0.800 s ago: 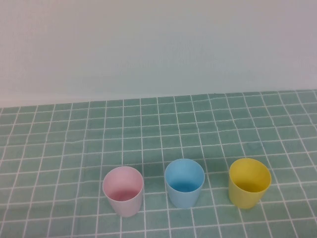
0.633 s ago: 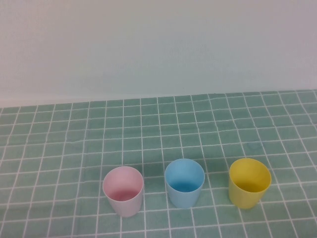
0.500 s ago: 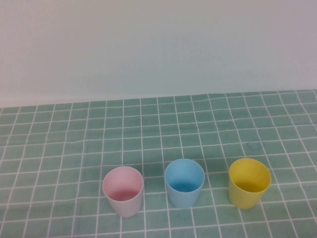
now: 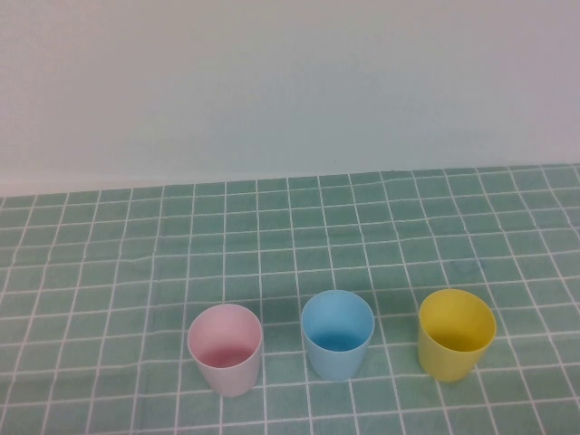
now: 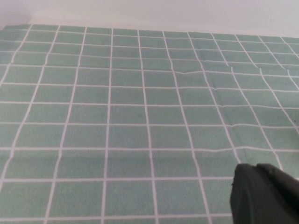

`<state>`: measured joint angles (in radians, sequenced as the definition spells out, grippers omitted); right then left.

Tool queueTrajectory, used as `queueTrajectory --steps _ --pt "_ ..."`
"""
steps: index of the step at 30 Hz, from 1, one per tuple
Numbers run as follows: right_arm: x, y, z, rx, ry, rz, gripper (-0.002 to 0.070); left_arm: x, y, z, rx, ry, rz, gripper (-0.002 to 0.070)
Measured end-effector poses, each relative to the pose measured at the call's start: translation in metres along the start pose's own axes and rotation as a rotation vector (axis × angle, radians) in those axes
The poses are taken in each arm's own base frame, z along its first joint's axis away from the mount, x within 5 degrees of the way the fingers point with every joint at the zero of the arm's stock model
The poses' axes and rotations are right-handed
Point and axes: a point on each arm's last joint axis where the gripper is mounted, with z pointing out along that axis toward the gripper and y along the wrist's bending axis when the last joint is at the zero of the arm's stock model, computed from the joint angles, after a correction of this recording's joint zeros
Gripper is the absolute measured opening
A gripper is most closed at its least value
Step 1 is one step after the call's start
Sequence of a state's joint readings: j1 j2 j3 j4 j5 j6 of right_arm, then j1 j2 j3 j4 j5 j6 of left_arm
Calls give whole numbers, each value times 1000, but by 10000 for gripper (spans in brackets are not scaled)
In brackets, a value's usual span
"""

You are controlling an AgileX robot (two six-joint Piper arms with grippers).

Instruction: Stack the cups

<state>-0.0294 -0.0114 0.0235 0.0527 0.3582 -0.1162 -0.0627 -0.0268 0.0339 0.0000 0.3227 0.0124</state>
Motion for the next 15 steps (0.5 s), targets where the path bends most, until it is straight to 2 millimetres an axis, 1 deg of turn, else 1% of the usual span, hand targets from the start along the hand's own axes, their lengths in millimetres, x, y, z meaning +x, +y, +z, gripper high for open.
queueTrajectory --steps 15 --pt "0 0 0 3 0 -9 -1 0 0 0 0 0 0 -1"
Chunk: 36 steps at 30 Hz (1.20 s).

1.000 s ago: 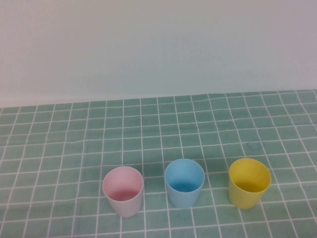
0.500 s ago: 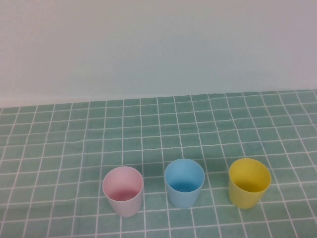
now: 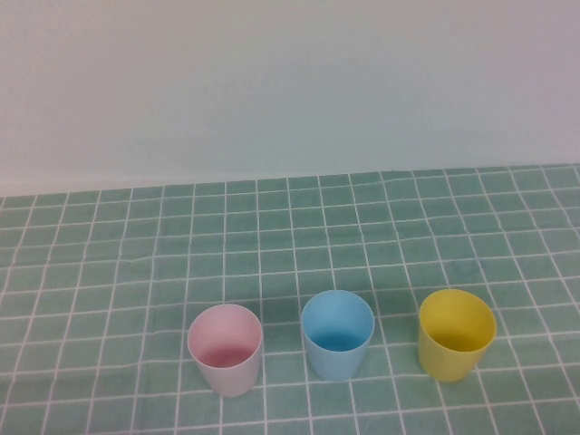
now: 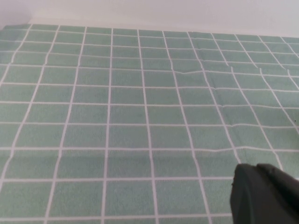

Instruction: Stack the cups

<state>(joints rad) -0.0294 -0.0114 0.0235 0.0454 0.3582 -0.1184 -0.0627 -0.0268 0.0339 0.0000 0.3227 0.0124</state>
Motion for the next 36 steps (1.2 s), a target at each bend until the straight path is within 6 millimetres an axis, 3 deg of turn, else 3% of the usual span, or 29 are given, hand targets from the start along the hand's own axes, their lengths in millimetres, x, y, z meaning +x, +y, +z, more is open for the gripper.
queueTrajectory --steps 22,32,36 --pt "0 -1 0 7 -1 -15 -1 -1 0 0 0 -7 0 -1" --pt "-14 -2 -1 25 -166 -15 -1 -26 0 -4 -4 -291 0 -1" --pt "-22 -3 -2 33 -256 -9 -1 -29 0 -5 -4 -323 2 -1"
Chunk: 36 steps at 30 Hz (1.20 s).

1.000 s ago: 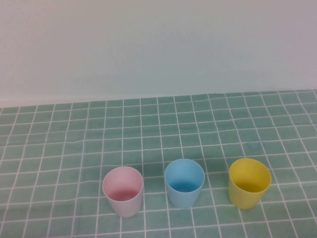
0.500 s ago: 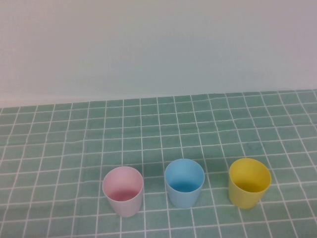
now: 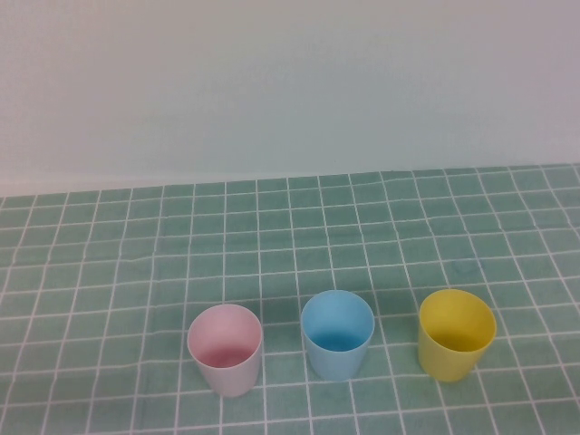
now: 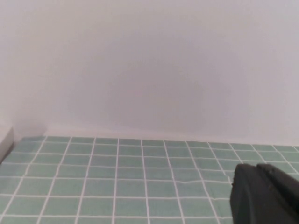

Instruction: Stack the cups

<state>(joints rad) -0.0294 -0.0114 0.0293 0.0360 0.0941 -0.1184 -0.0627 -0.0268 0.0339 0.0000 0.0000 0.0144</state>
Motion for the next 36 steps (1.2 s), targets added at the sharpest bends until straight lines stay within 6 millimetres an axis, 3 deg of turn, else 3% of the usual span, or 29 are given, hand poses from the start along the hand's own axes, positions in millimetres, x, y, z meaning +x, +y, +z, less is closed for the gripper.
queueTrajectory --steps 5,10,17,22,25,28,32,36 --pt "-5 -1 0 7 -58 2 -1 1 0 0 0 10 1 -1" --pt "-6 0 0 -2 -66 147 -1 0 0 0 -1 0 25 -1" --pt "-11 -1 -1 1 -124 192 -1 -13 0 -1 -2 -146 20 -1" --pt "-13 -1 -1 4 -139 163 -1 -30 1 -4 6 -304 -87 -1" --pt "-13 -1 -1 6 -144 143 -1 -41 1 -5 11 -210 -142 -1" --pt "-29 -2 -5 1 -147 121 -1 -61 1 -7 14 -139 -223 -1" --pt "-71 -4 -22 -2 -171 58 -1 -94 1 -5 3 3 -264 -1" --pt "-105 -5 -29 -20 -34 24 -1 -107 -3 9 -5 365 -319 -1"
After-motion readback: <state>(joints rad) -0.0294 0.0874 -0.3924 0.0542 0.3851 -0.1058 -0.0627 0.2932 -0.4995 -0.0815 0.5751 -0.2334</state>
